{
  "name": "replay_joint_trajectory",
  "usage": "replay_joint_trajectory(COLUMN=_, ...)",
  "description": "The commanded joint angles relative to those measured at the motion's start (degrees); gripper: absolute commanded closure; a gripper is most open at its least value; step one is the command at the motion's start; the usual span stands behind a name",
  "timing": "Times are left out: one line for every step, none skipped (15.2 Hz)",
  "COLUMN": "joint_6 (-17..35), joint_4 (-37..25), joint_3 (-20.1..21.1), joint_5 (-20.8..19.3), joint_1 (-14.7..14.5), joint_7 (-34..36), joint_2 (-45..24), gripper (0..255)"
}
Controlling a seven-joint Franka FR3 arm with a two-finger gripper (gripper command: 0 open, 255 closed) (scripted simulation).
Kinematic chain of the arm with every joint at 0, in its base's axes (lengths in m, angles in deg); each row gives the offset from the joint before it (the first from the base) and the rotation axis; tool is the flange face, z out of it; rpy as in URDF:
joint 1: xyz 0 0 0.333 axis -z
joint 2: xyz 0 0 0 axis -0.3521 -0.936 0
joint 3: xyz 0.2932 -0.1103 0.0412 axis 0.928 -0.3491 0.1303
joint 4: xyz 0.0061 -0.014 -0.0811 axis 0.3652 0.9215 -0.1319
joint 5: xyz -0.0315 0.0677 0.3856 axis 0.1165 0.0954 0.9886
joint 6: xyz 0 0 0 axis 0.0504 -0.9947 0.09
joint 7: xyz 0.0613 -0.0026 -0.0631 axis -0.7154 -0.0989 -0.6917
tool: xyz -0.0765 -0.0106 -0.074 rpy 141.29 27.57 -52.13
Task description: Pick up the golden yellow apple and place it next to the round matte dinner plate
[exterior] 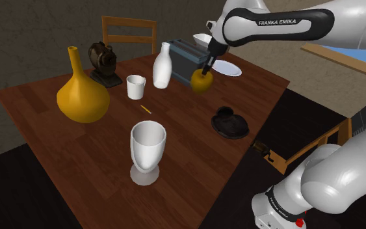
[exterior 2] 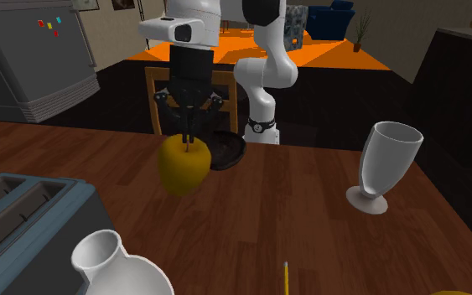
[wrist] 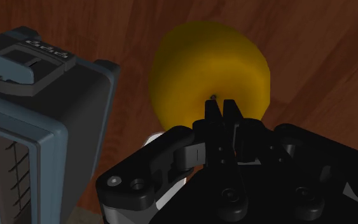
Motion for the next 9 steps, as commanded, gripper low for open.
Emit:
replay_joint_trajectory(joint_6=-1.7, joint_4=-1.2, joint_3=0.1, joint_5=0.0, joint_1=0.0, joint_7=0.0, joint_2=0.5, gripper=255)
replay_joint_trajectory(joint_6=-2.5, joint_4=-1.9, joint_3=0.1, joint_5=0.0, joint_1=0.0, joint_7=-0.1, joint_2=0.6, gripper=255)
replay_joint_trajectory(joint_6=-3.2, joint_4=-2.5, joint_3=0.1, joint_5=0.1, joint_1=-0.1, joint_7=-0.1, joint_2=0.7, gripper=255)
replay_joint_trajectory(joint_6=-4.0, joint_4=-3.2, joint_3=0.1, joint_5=0.1, joint_1=-0.1, joint_7=-0.2, joint_2=0.7, gripper=255)
replay_joint_trajectory(joint_6=-4.8, joint_4=-4.0, joint_3=0.1, joint_5=0.1, joint_1=-0.1, joint_7=-0.2, joint_2=0.8, gripper=255)
replay_joint_trajectory(joint_6=-5.5, joint_4=-4.7, joint_3=0.1, joint_5=0.1, joint_1=-0.1, joint_7=-0.3, joint_2=0.8, gripper=255)
replay_joint_trajectory(joint_6=-6.3, joint_4=-5.4, joint_3=0.1, joint_5=0.2, joint_1=-0.1, joint_7=-0.3, joint_2=0.9, gripper=255)
replay_joint_trajectory(joint_6=-7.1, joint_4=-6.2, joint_3=0.1, joint_5=0.2, joint_1=-0.1, joint_7=-0.4, joint_2=0.9, gripper=255)
replay_joint_trajectory(joint_6=-7.8, joint_4=-7.0, joint_3=0.1, joint_5=0.2, joint_1=-0.1, joint_7=-0.4, joint_2=0.9, gripper=255)
